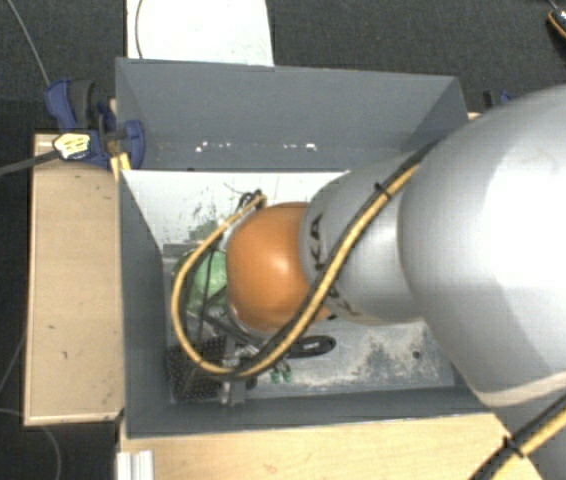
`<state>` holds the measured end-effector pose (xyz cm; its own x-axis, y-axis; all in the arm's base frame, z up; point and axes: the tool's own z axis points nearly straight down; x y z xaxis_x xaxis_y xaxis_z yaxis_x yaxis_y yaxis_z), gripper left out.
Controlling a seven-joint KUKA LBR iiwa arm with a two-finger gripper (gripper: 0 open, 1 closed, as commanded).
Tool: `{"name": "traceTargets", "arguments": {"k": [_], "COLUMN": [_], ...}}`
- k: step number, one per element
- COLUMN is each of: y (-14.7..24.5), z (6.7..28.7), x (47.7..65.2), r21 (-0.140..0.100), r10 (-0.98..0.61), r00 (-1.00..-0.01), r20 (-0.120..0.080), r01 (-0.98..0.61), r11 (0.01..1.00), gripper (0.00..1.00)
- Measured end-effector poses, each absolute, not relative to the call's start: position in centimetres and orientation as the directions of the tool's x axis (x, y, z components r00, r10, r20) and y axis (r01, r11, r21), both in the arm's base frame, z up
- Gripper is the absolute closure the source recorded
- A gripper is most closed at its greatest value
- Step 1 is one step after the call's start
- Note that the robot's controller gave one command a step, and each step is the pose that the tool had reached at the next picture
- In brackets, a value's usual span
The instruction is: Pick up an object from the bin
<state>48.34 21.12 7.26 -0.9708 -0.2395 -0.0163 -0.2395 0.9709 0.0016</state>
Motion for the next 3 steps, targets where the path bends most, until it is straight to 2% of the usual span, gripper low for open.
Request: {"name": "traceTargets", "arguments": {"k": [1, 2, 3], "y": [21.0, 21.0, 21.0], "z": [8.7, 12.0, 13.5], "x": [48.1, 48.2, 48.1], "r21": [-0.001, 0.000, 0.000], "r10": [-0.239, -0.237, -0.235], "r00": [-0.971, -0.971, -0.972], "r20": [-0.007, -0.013, -0.011], "r01": [-0.239, -0.237, -0.235], "r11": [0.971, 0.971, 0.972], "gripper": [1.00, 1.00, 1.00]}}
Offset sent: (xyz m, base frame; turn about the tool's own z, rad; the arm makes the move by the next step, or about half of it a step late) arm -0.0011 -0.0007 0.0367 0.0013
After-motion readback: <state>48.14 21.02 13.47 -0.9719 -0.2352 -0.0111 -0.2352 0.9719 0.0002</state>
